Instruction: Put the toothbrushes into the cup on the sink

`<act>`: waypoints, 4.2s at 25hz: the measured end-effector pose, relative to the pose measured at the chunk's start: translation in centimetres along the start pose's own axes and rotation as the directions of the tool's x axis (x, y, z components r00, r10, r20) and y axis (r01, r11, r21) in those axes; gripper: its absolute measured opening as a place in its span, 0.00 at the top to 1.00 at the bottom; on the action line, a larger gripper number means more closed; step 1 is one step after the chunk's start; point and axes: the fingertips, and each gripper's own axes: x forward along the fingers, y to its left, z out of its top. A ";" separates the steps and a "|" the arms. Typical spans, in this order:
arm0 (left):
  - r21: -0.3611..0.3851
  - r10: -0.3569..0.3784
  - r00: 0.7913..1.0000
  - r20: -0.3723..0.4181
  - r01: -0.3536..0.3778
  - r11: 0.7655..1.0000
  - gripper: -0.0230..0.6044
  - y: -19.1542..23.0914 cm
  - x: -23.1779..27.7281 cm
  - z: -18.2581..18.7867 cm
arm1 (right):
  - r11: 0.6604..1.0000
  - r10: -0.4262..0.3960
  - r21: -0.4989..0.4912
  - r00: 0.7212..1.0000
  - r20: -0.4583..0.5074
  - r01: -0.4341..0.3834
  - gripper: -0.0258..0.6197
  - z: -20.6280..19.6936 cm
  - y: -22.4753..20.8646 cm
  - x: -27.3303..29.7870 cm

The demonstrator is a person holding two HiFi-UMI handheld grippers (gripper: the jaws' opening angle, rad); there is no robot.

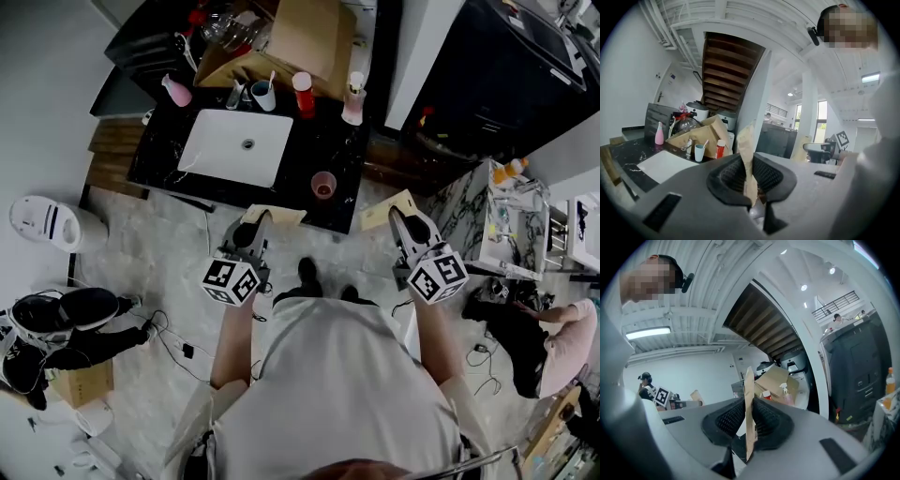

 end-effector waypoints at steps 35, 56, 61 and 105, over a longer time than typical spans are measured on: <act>-0.086 -0.159 0.978 -0.139 0.148 0.985 0.91 12.9 5.8 -2.4 | 0.988 -0.112 -0.119 0.988 -0.108 0.099 0.86 -4.8 0.6 17.9; -0.128 -0.007 0.986 -0.168 -0.014 0.992 0.91 13.1 5.1 -4.1 | 0.995 -0.083 -0.071 0.952 -0.295 0.064 0.86 -14.4 -3.6 20.5; -0.132 -0.001 0.986 -0.167 -0.021 0.991 0.91 12.9 5.5 -4.2 | 0.998 -0.065 -0.035 0.942 -0.329 0.057 0.86 -15.6 -4.0 20.7; 0.109 -0.320 0.917 -0.237 0.352 0.929 0.91 3.3 18.7 -3.9 | 0.974 -0.168 0.117 0.966 -0.198 0.194 0.64 -10.1 -7.8 10.8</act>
